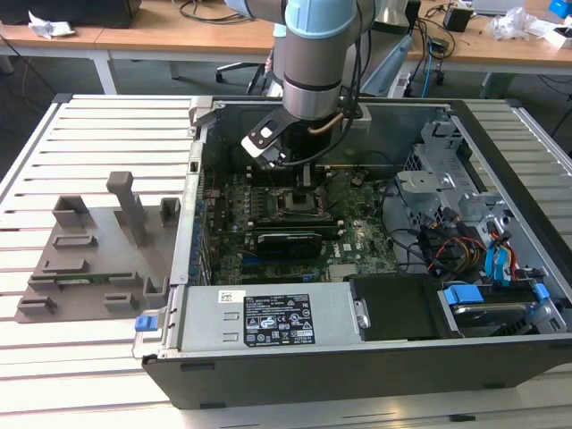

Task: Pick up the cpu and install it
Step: 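Place the cpu into insertion slot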

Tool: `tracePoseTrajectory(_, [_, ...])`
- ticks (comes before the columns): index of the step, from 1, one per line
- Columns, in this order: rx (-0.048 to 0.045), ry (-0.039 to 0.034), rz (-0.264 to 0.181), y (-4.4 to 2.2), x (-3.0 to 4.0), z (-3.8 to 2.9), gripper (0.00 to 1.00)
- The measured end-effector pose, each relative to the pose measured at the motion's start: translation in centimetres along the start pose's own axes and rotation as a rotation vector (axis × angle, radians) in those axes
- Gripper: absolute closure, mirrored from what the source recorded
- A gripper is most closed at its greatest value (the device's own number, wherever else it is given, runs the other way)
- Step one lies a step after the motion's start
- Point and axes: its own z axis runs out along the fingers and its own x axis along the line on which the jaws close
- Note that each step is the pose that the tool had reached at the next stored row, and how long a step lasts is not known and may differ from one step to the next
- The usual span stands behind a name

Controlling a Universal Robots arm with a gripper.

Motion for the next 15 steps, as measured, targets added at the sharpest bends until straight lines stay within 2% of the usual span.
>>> tracePoseTrajectory(5, [0.0, 0.0001, 0.0, 0.01, -0.42, 0.13, 0.89])
tracePoseTrajectory(9, [0.0006, -0.0008, -0.005, 0.08, -0.44, 0.27, 0.89])
tracePoseTrajectory(12, [-0.0004, -0.0003, -0.017, 0.42, -0.36, 0.41, 0.89])
tracePoseTrajectory(14, [-0.0006, -0.001, -0.021, 0.43, -0.3, 0.38, 0.89])
tracePoseTrajectory(15, [-0.0017, 0.0005, -0.021, 0.46, -0.2, 0.15, 0.89])
